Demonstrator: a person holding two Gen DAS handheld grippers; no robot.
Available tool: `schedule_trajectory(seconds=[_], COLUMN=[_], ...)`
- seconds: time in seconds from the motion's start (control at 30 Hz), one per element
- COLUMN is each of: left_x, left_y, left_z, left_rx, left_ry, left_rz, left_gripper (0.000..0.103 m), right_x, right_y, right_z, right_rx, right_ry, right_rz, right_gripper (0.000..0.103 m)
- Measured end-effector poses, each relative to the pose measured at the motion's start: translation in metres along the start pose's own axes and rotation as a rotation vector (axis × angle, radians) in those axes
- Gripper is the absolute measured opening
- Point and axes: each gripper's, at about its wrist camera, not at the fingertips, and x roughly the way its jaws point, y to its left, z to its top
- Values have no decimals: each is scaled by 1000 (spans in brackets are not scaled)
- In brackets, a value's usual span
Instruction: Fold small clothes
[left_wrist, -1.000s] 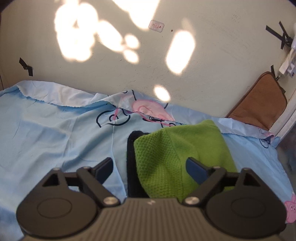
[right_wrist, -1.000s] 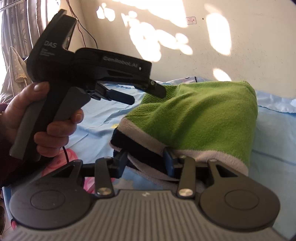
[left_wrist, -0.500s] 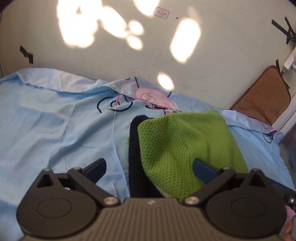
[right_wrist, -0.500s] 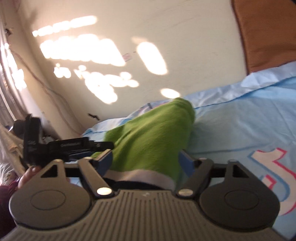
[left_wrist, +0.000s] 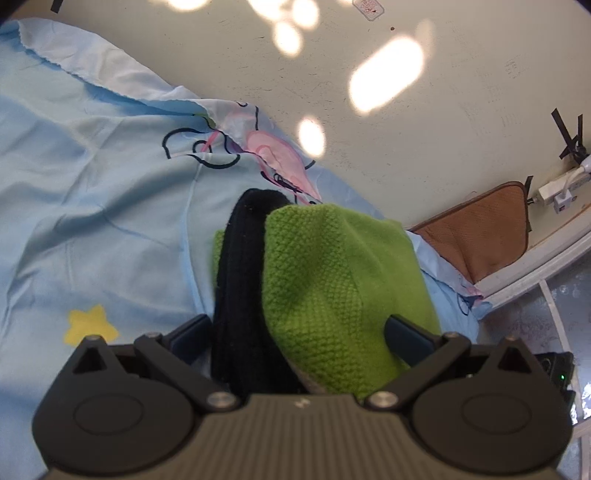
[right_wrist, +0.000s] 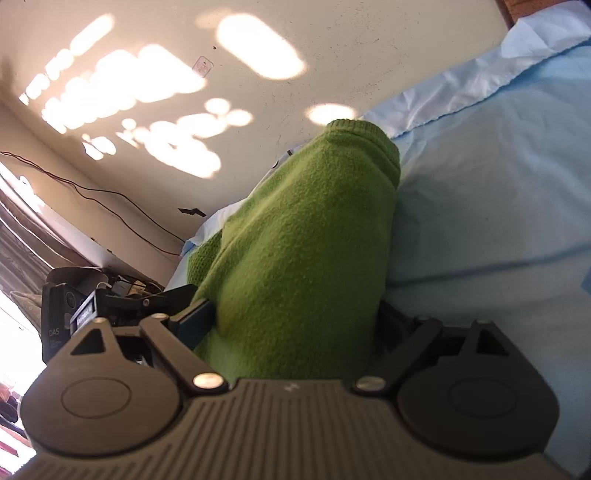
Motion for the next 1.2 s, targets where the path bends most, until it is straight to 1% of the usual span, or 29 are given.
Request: schedule_trajectory(seconds=[0.07, 0.13, 0.17, 0.2, 0.23, 0.3, 0.33, 0.4, 0.47, 0.5, 0.57, 0.63, 0.7, 0.73, 0.8, 0.87, 0.93, 0.97, 1.0, 1.03, 1.07, 1.13, 1.2], left_x=[4, 7, 8, 9, 10, 9, 9, 11, 15, 20, 32, 47, 65, 73, 81, 85, 87, 85, 82, 79, 75, 72, 69], left_y=[-5, -10, -13, -15, -18, -28, -34, -48, -63, -72, -92, -108, -119, -123, -131, -136, -140, -141, -142, -143, -145, -148, -150], left_z=[-4, -9, -12, -15, -17, -21, -22, -27, -30, -31, -35, -40, -46, -48, -56, -62, -68, -72, -75, -78, -81, -85, -90], left_rx=[15, 42, 59, 65, 63, 64, 65, 65, 58, 60, 79, 101, 111, 114, 166, 225, 283, 318, 343, 363, 381, 402, 427], left_ry=[-30, -55, -66, -64, -65, -66, -56, -33, -13, 0, 30, 61, 98, 112, 96, 90, 91, 78, 62, 46, 24, -7, -47], left_rz=[10, 21, 22, 8, -9, -25, -46, -117, -193, -224, -256, -277, -278, -269, -191, -113, -15, 5, 17, 29, 45, 68, 93], left_gripper=[103, 103, 102, 102, 102, 102, 102, 102, 102, 102, 102, 102, 102, 102, 102, 103, 103, 103, 103, 103, 103, 103, 103], right_x=[3, 2, -1, -5, -9, -18, -24, -42, -67, -81, -104, -123, -137, -140, -141, -137, -132, -131, -129, -129, -129, -125, -122], right_y=[-1, 2, 4, 6, 11, 26, 35, 51, 57, 56, 47, 34, 18, 8, -12, -32, -52, -61, -70, -74, -72, -67, -63], right_z=[4, 1, -1, -4, -7, -14, -18, -27, -31, -31, -29, -29, -30, -31, -30, -29, -30, -32, -36, -41, -43, -43, -45], right_rx=[2, -17, -32, -48, -71, -159, -206, -304, -347, -347, -325, -290, -264, -243, -178, -116, -50, -19, 7, -1, -9, -43, -63], right_ry=[3, -6, -17, -32, -43, -66, -82, -137, -201, -226, -249, -260, -265, -263, -243, -233, -234, -241, -243, -269, -274, -252, -252], right_rz=[2, -28, -37, -36, -40, -68, -84, -122, -143, -152, -181, -208, -237, -249, -253, -236, -204, -178, -136, -110, -107, -110, -119], right_gripper=[92, 78, 74, 66, 61, 57, 56, 56, 55, 55, 55, 56, 56, 56, 57, 62, 71, 74, 75, 76, 77, 83, 85])
